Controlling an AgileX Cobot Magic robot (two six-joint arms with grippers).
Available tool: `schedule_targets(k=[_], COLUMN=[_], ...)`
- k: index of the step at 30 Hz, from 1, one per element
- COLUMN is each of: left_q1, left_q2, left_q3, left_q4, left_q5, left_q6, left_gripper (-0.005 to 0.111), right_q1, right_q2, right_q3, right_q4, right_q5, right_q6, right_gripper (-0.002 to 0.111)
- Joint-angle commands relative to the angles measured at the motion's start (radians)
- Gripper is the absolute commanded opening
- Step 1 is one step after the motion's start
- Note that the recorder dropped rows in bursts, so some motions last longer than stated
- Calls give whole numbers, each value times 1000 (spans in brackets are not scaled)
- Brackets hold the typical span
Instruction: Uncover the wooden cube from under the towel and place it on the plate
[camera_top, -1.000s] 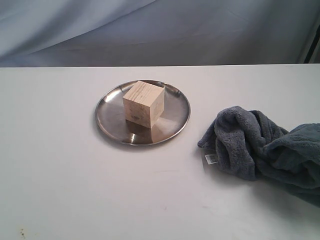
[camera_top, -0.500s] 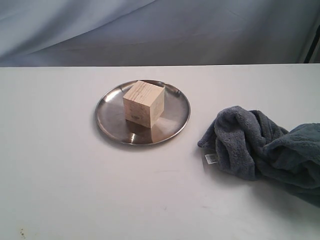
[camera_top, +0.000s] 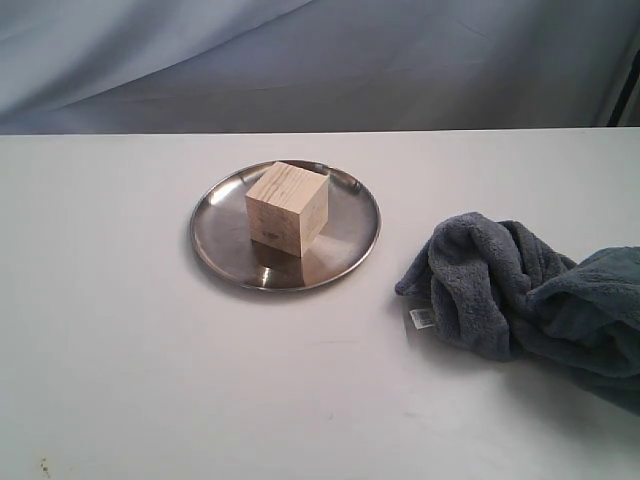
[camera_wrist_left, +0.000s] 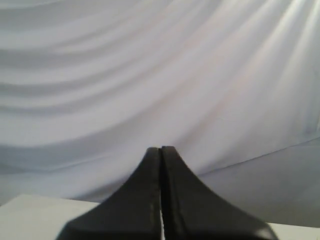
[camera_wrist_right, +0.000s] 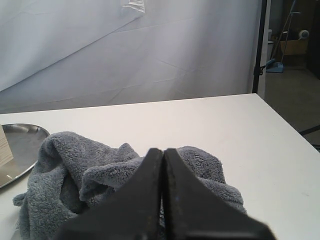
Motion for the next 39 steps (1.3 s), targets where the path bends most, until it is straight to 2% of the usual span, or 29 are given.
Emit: schedule_targets(k=[1,10,39], left_q1=[3,3,3], left_q2=[-3,-3,-3], left_q3=[58,58,58], left_q4=[-4,20,22], left_q5=[45,360,342], left_q6=[13,35,36], left_gripper=[0,0,0], right_q1=[0,0,0], right_q2=[-6,-6,-6], right_q3=[3,3,3], right_q4=[5,5,5], right_q5=[12,12,12], right_q6=[4,4,4], right_gripper=[3,3,3])
